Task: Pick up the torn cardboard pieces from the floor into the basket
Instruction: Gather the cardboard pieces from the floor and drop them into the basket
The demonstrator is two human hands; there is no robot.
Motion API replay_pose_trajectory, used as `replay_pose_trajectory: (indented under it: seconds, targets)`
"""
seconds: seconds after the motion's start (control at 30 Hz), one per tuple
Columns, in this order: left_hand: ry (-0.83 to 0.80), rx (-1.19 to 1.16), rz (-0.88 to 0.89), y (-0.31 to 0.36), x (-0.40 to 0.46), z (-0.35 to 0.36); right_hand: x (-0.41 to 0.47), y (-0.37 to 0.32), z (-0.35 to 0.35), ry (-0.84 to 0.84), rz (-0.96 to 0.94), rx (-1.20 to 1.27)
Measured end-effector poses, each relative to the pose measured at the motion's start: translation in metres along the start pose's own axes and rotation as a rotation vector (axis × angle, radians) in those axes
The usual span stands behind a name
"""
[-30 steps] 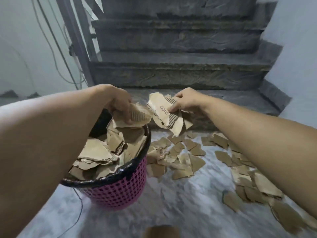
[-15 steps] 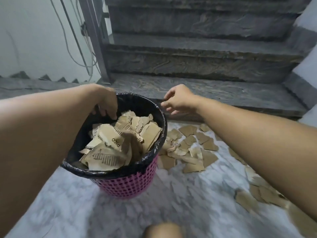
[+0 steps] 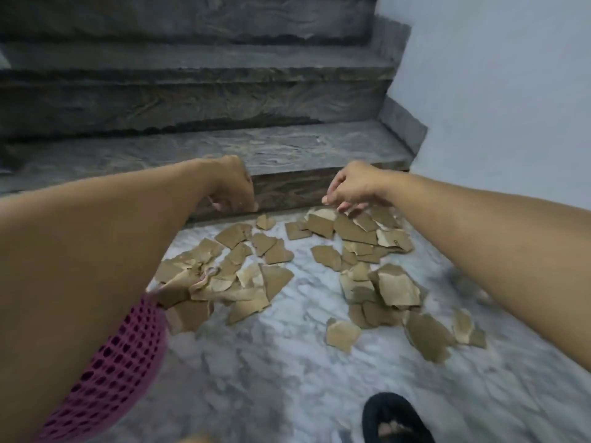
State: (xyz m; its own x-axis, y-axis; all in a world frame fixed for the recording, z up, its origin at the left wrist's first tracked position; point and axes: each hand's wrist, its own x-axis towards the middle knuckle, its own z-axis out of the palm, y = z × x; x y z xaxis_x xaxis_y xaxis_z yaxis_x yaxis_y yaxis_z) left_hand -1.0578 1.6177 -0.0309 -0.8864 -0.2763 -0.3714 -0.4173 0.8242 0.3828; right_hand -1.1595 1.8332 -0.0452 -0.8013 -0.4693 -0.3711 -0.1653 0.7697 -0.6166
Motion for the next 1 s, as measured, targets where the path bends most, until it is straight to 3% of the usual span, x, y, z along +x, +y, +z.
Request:
replay_pose_trajectory:
  seconds: [0.33, 0.57, 0.7, 0.83, 1.0]
  targets:
    - [-0.275, 0.039, 0.128, 0.106, 0.088, 0.166, -0.004, 0.211, -0.028, 0.015, 0.332, -0.01]
    - [-0.313, 0.233, 0.182, 0.128, 0.101, 0.288, -0.017, 0.337, 0.011, -0.051, 0.564, -0.31]
    - [-0.301, 0.353, 0.065, 0.11, 0.093, 0.33, -0.024, 0.387, 0.044, -0.019, 0.612, -0.362]
    - [-0.248, 0.537, 0.07, 0.105, 0.073, 0.346, -0.027, 0.408, 0.063, 0.164, 0.637, -0.391]
    - [-0.211, 0.399, 0.022, 0.096, 0.068, 0.361, -0.026, 0.405, 0.068, 0.202, 0.867, -0.344]
